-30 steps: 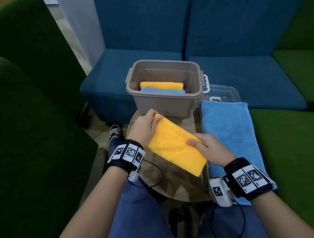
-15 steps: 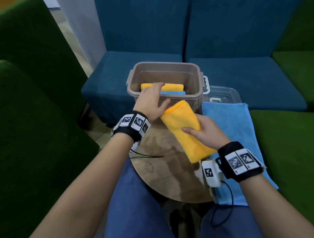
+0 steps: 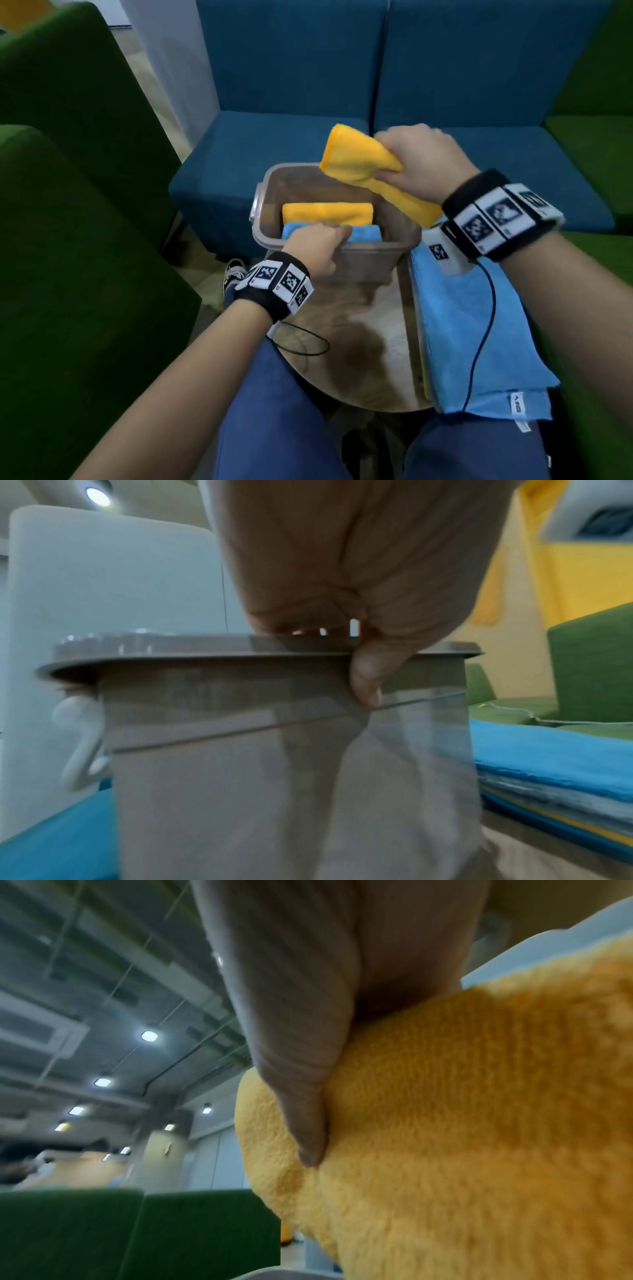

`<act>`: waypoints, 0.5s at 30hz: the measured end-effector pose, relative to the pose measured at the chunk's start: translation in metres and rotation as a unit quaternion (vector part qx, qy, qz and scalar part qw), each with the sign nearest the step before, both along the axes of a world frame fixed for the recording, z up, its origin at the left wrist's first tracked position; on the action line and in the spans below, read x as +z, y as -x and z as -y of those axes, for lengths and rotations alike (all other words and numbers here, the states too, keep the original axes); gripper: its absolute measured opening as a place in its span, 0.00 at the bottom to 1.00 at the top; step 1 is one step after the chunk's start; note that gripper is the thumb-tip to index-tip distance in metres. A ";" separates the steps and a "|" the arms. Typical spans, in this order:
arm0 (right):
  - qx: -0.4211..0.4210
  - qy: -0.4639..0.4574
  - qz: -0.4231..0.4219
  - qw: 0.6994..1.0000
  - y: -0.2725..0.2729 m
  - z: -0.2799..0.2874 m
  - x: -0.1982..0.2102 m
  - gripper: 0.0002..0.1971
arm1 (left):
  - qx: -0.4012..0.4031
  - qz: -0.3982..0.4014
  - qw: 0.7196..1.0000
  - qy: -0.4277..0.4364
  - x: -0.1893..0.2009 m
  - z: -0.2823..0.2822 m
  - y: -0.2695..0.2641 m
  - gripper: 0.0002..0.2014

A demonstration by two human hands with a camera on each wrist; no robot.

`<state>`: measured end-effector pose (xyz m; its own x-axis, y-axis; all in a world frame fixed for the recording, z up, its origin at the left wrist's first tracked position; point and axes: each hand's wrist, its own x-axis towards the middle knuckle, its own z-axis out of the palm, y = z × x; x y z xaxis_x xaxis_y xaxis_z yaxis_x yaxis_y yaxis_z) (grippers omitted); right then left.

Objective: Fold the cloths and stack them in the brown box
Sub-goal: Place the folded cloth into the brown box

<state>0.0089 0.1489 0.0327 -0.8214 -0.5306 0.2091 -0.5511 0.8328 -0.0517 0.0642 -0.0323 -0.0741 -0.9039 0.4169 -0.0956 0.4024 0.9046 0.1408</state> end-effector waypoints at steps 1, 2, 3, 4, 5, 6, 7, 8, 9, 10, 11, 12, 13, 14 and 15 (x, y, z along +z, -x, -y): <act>0.009 -0.036 0.008 0.999 0.006 0.010 0.001 0.10 | -0.014 0.016 1.000 -0.015 0.001 0.001 -0.004 0.13; 0.020 -0.066 0.016 0.997 0.013 0.019 0.001 0.10 | -0.023 0.042 0.998 -0.036 0.001 0.004 -0.008 0.11; 0.030 -0.091 0.028 0.995 0.018 0.028 0.000 0.10 | -0.023 0.080 0.995 -0.060 0.002 0.006 -0.011 0.10; 0.037 -0.113 0.043 0.992 0.023 0.037 -0.002 0.10 | -0.013 0.122 0.989 -0.088 0.007 0.008 -0.014 0.10; 0.042 -0.131 0.058 0.989 0.026 0.044 -0.004 0.09 | 0.001 0.149 0.982 -0.119 0.014 0.009 -0.013 0.12; 0.042 -0.147 0.074 0.985 0.030 0.050 -0.006 0.09 | 0.024 0.156 0.976 -0.150 0.022 0.010 -0.010 0.16; 0.039 -0.160 0.086 0.983 0.033 0.056 -0.008 0.09 | 0.048 0.148 0.972 -0.174 0.029 0.011 -0.004 0.18; 0.033 -0.170 0.095 0.980 0.035 0.060 -0.011 0.09 | 0.071 0.131 0.973 -0.179 0.034 0.012 0.005 0.19; 0.027 -0.177 0.106 0.978 0.037 0.064 -0.015 0.09 | 0.089 0.112 0.975 -0.168 0.038 0.013 0.015 0.18; 0.021 -0.185 0.117 0.976 0.039 0.066 -0.019 0.07 | 0.105 0.103 0.980 -0.137 0.038 0.015 0.026 0.16; 0.017 -0.193 0.126 0.973 0.041 0.069 -0.024 0.06 | 0.117 0.102 0.983 -0.102 0.040 0.016 0.033 0.12; 0.013 -0.200 0.132 0.971 0.042 0.071 -0.029 0.05 | 0.127 0.103 0.985 -0.051 0.040 0.019 0.038 0.10; 0.008 -0.206 0.135 0.969 0.043 0.073 -0.033 0.06 | 0.134 0.112 0.985 0.004 0.041 0.022 0.042 0.09; 0.004 -0.208 0.137 0.968 0.043 0.074 -0.036 0.07 | 0.131 0.118 0.983 0.059 0.045 0.024 0.043 0.09; 0.001 -0.207 0.138 0.969 0.043 0.076 -0.039 0.09 | 0.124 0.126 0.979 0.098 0.052 0.022 0.042 0.09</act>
<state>-0.0338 0.0732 -0.0067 -0.8141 -0.5245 -0.2491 -0.5664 0.8119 0.1414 0.0224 -0.0545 -0.0225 -0.9128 0.1383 -0.3844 0.1413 0.9898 0.0203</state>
